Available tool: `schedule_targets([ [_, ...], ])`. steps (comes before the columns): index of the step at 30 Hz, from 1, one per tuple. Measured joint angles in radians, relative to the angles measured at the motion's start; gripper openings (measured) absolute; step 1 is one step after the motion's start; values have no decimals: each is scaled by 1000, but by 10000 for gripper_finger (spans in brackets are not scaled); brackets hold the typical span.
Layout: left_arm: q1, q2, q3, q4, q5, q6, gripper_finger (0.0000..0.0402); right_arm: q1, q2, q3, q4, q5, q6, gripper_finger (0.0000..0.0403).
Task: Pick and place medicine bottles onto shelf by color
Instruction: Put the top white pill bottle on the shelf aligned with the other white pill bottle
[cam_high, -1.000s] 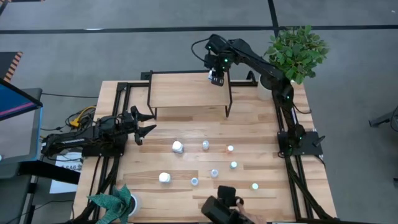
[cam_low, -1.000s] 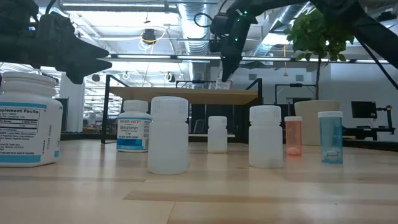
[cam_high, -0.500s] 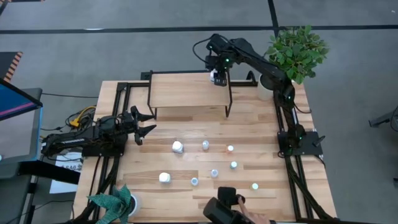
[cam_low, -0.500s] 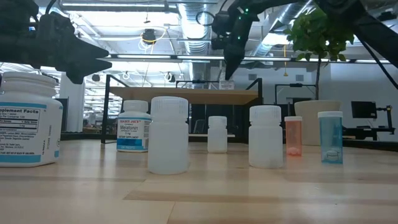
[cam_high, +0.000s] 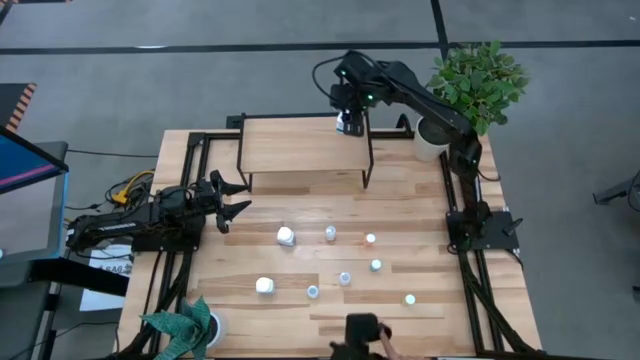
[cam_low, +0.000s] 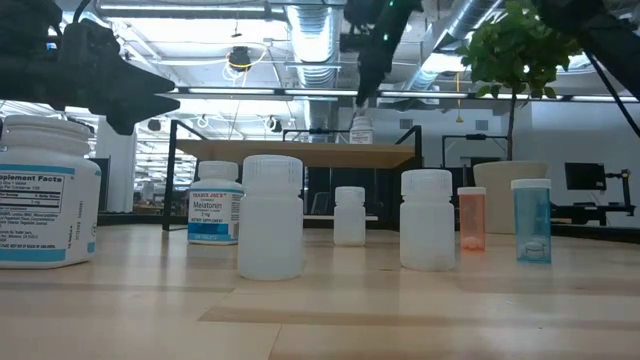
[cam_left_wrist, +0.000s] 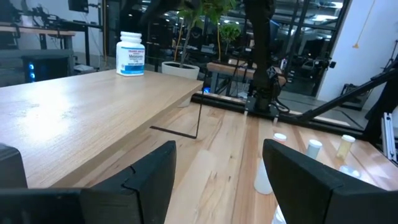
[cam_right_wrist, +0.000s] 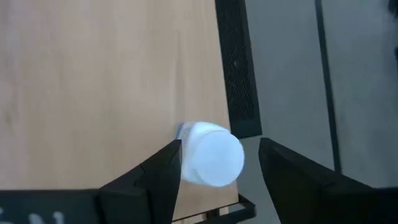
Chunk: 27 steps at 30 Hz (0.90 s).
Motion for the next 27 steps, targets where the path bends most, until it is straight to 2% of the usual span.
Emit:
schedule_targets([
  [6, 0, 0, 0, 0, 0, 0, 228, 96, -102, 0, -77, -3, 151, 233],
  [13, 0, 0, 0, 0, 1, 24, 228, 257, -227, 0, -302, -101, 365, 232],
  [20, 0, 0, 0, -2, 14, 29, 228, 442, -342, -87, -230, -101, 534, 232],
  [27, 0, 0, 0, -2, 15, 30, 228, 577, -332, -271, 62, -64, 612, 232],
])
